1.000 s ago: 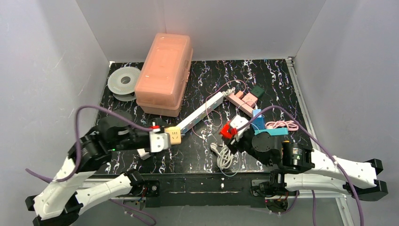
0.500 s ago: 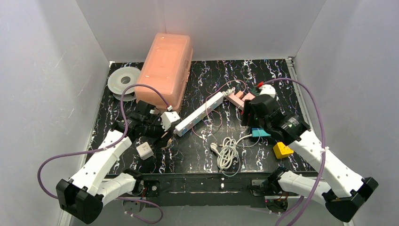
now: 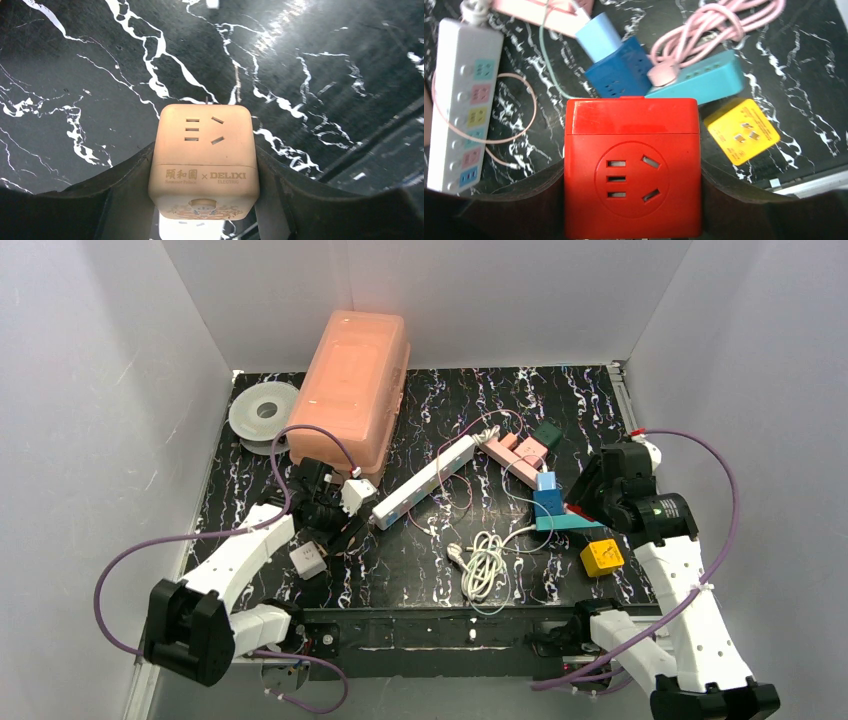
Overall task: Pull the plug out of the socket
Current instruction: Place the plug at the center of the board.
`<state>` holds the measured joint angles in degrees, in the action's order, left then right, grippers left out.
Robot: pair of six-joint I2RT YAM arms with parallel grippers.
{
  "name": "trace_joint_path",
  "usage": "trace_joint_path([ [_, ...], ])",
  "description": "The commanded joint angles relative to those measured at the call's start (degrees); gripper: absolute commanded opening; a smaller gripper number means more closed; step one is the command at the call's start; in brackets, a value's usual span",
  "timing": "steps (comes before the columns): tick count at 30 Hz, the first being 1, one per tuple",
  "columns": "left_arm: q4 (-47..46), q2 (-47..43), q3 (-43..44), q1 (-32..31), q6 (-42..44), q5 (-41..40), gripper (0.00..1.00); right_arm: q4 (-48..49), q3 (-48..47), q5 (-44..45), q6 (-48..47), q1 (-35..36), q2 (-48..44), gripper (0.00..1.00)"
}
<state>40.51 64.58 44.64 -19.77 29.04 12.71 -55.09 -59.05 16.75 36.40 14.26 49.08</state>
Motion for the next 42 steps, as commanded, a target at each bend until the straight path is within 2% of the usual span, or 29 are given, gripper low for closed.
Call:
trace_joint_path([
  [1,-7.13,4.22,-1.25,0.93,1.86,-3.31,0.00,-0.90,0.88,-1.61,0.11,-7.77,-1.26,0.01],
  [5,-8.92,8.70,-1.32,3.56,3.07,-2.95,0.06,-0.84,2.92,-1.71,0.56,-15.34,-0.47,0.01],
  [7,-9.70,10.03,-1.19,5.23,4.07,-2.57,0.17,-0.55,4.22,-3.20,0.98,-20.39,-1.11,0.01],
  [8,-9.30,10.63,-0.88,5.96,5.01,-1.86,0.27,-0.41,4.92,-3.97,1.42,-21.70,-1.63,0.01],
  [11,-7.02,11.80,0.43,7.48,6.51,1.06,0.65,-1.39,6.77,-4.99,2.63,-28.09,-1.98,0.01],
  [14,-3.26,11.86,2.48,8.30,7.83,4.71,0.92,-2.64,8.00,-3.27,5.37,-31.26,-1.01,0.01],
  [15,-2.00,11.70,3.15,8.42,8.26,5.67,0.97,-2.50,8.51,-3.64,6.26,-32.60,-0.62,0.01],
  [21,9.53,11.90,11.66,9.43,11.48,11.86,0.98,-0.21,10.06,-7.58,9.70,-39.72,6.06,0.03],
  [24,15.96,12.94,17.87,9.65,11.09,13.88,0.98,2.21,11.67,-7.99,10.71,-41.73,8.70,0.13],
  [28,21.87,13.56,25.73,9.66,8.39,18.35,0.98,3.98,13.16,-6.35,11.60,-42.75,11.32,0.32],
  [29,21.84,13.37,26.73,9.60,7.23,20.31,0.98,4.33,13.43,-6.27,11.63,-42.89,11.79,0.36],
  [32,19.83,13.50,28.86,8.35,2.12,22.36,0.98,5.33,14.40,-4.58,12.18,-43.12,13.08,0.59],
  [33,19.45,14.11,29.88,7.33,1.08,22.26,0.98,5.69,14.66,-4.50,12.12,-43.25,13.63,0.64],
  [38,13.86,17.03,30.28,-0.49,-2.63,17.70,0.98,7.05,15.90,-7.28,11.85,-43.35,16.72,0.78],
  [42,5.96,20.55,30.53,-5.17,-6.00,13.51,0.98,7.30,16.53,-9.22,11.00,-43.29,17.54,0.83],
])
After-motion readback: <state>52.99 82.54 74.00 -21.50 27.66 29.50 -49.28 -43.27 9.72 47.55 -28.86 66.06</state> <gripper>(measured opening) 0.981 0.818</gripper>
